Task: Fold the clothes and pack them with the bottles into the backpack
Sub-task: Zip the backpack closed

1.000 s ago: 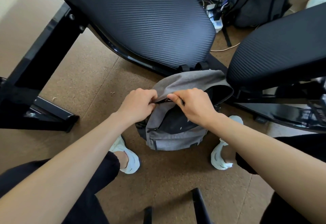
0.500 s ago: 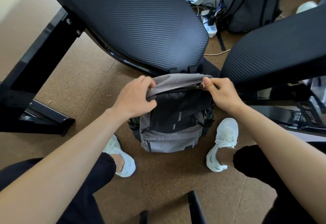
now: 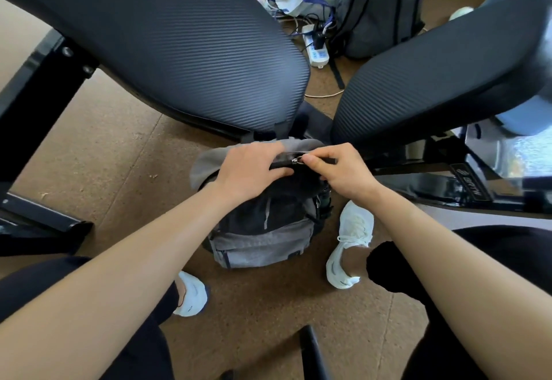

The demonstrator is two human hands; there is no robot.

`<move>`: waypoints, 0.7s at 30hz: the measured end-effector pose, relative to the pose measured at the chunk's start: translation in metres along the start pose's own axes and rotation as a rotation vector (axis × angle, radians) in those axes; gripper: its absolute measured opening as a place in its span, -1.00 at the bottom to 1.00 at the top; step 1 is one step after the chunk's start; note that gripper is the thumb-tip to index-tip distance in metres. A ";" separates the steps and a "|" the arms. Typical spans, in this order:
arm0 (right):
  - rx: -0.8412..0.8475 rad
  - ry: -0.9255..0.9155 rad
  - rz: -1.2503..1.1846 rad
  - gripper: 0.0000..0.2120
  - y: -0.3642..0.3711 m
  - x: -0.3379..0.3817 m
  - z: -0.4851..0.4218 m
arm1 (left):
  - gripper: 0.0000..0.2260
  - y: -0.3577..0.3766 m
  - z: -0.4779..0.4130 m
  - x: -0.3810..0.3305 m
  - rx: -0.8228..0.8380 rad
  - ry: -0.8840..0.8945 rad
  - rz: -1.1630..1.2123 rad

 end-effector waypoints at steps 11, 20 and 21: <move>-0.428 0.394 -0.129 -0.73 -0.006 -0.095 0.033 | -0.73 -0.029 0.013 0.040 -0.050 -0.213 0.094; -0.274 0.713 -0.329 -0.66 0.057 -0.187 0.035 | -0.75 -0.029 0.016 0.052 -0.128 -0.307 0.174; -0.264 0.714 -0.349 -0.66 0.064 -0.188 0.035 | -0.75 -0.030 0.016 0.053 -0.132 -0.316 0.164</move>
Point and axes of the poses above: each hand's wrist, its own z-axis away from the middle knuckle, its own y-axis out of the palm, x = y × z, the point moved 9 cm from there along -z, towards the middle knuckle, and after that the axes turned 2 degrees about x, right-handed, at the moved point
